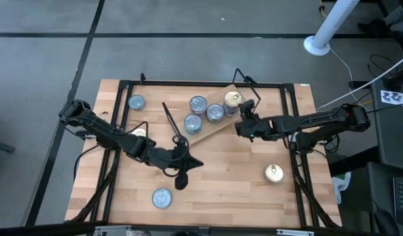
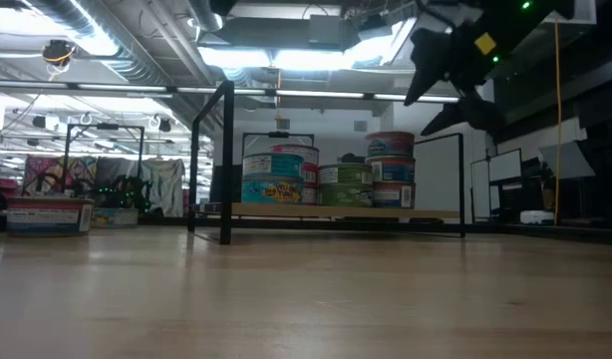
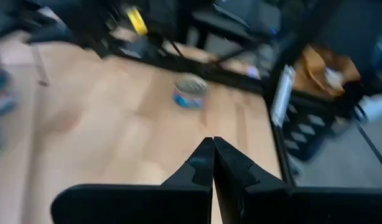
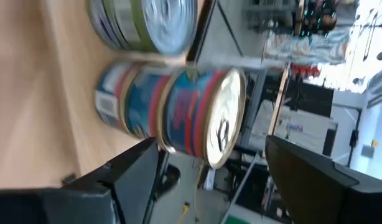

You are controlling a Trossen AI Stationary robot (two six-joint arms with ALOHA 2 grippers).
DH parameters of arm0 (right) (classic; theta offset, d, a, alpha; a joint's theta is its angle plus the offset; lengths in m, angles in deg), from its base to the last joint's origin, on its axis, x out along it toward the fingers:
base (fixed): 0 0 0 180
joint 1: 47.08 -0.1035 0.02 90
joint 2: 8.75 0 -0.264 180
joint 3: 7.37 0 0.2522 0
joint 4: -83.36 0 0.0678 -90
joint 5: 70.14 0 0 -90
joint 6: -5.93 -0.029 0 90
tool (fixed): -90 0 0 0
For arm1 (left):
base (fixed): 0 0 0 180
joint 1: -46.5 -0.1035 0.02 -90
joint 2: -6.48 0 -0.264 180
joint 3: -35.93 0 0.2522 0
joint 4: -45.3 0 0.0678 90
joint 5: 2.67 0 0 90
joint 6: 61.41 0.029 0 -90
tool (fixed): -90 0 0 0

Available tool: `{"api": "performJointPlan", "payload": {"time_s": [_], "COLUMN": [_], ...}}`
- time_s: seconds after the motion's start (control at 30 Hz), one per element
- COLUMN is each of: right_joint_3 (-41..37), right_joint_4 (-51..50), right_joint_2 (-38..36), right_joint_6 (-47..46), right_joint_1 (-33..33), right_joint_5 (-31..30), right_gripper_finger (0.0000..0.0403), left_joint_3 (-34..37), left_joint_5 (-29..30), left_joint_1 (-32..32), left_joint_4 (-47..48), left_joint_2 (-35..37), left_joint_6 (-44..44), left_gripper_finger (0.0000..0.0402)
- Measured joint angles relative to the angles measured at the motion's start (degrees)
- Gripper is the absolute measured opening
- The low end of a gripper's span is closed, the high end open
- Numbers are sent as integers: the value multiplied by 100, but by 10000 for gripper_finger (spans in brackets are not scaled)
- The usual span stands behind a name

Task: Stack canned seafood by type on shelf
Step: Stack the yellow and blue tuna can on the shelf on top of the other yellow and blue tuna can

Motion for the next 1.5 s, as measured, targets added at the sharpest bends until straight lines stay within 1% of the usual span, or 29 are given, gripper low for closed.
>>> {"api": "performJointPlan", "payload": {"time_s": [0.1, 0.17, 0.23, 0.33, 0.53, 0.63, 0.73, 0.8, 0.87, 1.0, 1.13, 1.33, 1.5], "right_joint_3": [0, 0, 0, 0, 0, 0, 0, 0, 0, 0, 0, 0, 0], "right_joint_4": [2, 7, 9, 28, 57, 183, 443, 615, 799, 1106, 1288, 1405, 1403], "right_joint_2": [0, 0, 0, 0, 0, 0, 0, 0, 0, 0, 2, 4, 4], "right_joint_6": [-316, -593, -938, -1445, -2032, -2208, -2373, -2496, -2516, -2516, -2515, -2514, -2514], "right_joint_1": [-325, -513, -688, -875, -1074, -1107, -1104, -1104, -1104, -1104, -1104, -1104, -1102], "right_joint_5": [9, 122, 408, 1263, 3527, 4420, 4930, 5058, 5063, 5063, 5065, 5065, 5065], "right_gripper_finger": [294, 294, 294, 294, 294, 294, 294, 294, 294, 294, 294, 294, 294], "left_joint_3": [0, 0, 2, 2, 2, 2, 2, 2, 5, 100, 177, 314, 328], "left_joint_5": [-417, -597, -634, -814, -1164, -1388, -1641, -1771, -1861, -1894, -2126, -2152, -2152], "left_joint_1": [173, 285, 406, 539, 703, 745, 747, 747, 763, 862, 977, 1136, 1147], "left_joint_4": [363, 697, 998, 1450, 2634, 3245, 3660, 3793, 3833, 3786, 3800, 3797, 3785], "left_joint_2": [0, 0, 0, 0, -15, -79, -176, -244, -306, -431, -575, -770, -938], "left_joint_6": [-134, -499, -954, -1566, -2948, -3459, -3586, -3517, -3288, -2820, -2577, -2595, -2597], "left_gripper_finger": [1, 1, 2, 2, 5, 30, 72, 102, 126, 155, 159, 147, 144]}}
